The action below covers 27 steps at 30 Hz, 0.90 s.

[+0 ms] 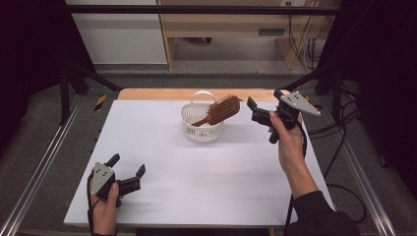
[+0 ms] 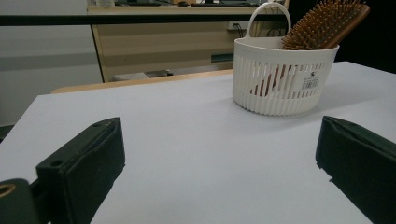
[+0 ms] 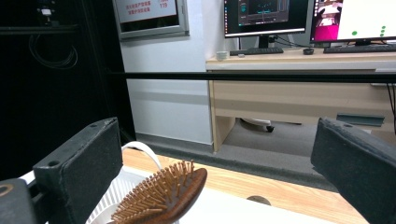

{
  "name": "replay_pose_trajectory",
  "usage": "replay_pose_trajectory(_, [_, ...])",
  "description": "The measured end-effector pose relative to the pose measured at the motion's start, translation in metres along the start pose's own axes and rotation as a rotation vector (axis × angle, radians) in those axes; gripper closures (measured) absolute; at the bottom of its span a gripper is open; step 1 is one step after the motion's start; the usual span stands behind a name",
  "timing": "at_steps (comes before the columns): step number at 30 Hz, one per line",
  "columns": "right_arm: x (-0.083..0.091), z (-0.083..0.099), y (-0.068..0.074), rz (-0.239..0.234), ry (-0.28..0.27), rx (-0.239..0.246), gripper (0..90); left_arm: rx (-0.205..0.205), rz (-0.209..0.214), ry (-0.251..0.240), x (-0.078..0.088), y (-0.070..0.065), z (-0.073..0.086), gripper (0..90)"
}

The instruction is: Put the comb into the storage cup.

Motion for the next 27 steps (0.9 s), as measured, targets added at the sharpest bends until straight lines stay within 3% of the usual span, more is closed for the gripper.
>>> replay_pose_trajectory(4, [0.008, -0.004, -0.005, -0.003, -0.009, -0.002, 2.4, -0.009, -0.002, -0.001, 0.005, 0.001, 0.000, 1.3])
replay_pose_trajectory(13, [0.025, -0.008, -0.014, -0.003, -0.025, 0.005, 2.4, 0.020, -0.014, -0.017, 0.016, 0.011, 0.003, 1.3])
replay_pose_trajectory(27, [0.051, 0.006, -0.030, -0.007, 0.000, 0.009, 2.7, 0.064, -0.030, -0.027, 0.028, 0.026, 0.009, 1.3])
Point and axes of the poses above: each handheld gripper's, and its own axes: x roughly backward along the jaws, z roughly out of its underside, y roughly to its left, the point moved 2 cm from there along -x, roughly forward along the jaws, and after that the axes turned 11 degrees about -x, right-handed, at the moved point
